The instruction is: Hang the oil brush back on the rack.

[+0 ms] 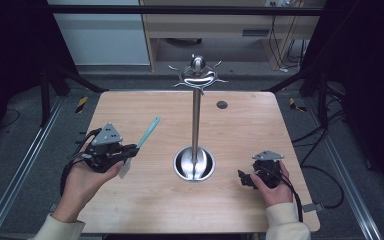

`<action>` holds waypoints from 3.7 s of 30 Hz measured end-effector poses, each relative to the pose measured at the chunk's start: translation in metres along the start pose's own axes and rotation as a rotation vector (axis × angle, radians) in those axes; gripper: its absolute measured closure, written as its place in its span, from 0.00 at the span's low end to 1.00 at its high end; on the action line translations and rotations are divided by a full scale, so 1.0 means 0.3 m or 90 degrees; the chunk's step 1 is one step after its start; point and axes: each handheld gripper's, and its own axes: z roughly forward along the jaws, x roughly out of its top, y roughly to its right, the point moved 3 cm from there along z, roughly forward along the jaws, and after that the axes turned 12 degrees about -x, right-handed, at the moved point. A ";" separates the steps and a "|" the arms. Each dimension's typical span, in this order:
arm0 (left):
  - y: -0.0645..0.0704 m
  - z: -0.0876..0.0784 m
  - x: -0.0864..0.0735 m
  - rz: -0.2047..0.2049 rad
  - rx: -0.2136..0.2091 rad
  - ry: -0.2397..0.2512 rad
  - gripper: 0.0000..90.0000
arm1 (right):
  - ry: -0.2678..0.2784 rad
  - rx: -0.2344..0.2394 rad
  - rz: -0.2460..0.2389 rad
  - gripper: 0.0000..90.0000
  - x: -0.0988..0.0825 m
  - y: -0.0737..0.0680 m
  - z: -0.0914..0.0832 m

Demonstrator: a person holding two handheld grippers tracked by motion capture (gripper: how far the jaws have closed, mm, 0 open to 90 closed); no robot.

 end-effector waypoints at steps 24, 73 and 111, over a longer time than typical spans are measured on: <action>0.030 -0.060 0.116 0.054 0.026 0.060 0.91 | 0.003 0.001 -0.002 0.08 0.000 0.000 -0.003; 0.091 -0.116 0.243 0.086 -0.011 0.179 0.91 | 0.003 0.002 -0.003 0.08 0.000 0.000 -0.003; 0.085 -0.023 0.277 0.072 -0.030 0.146 0.91 | 0.003 0.004 0.002 0.08 0.000 0.005 -0.006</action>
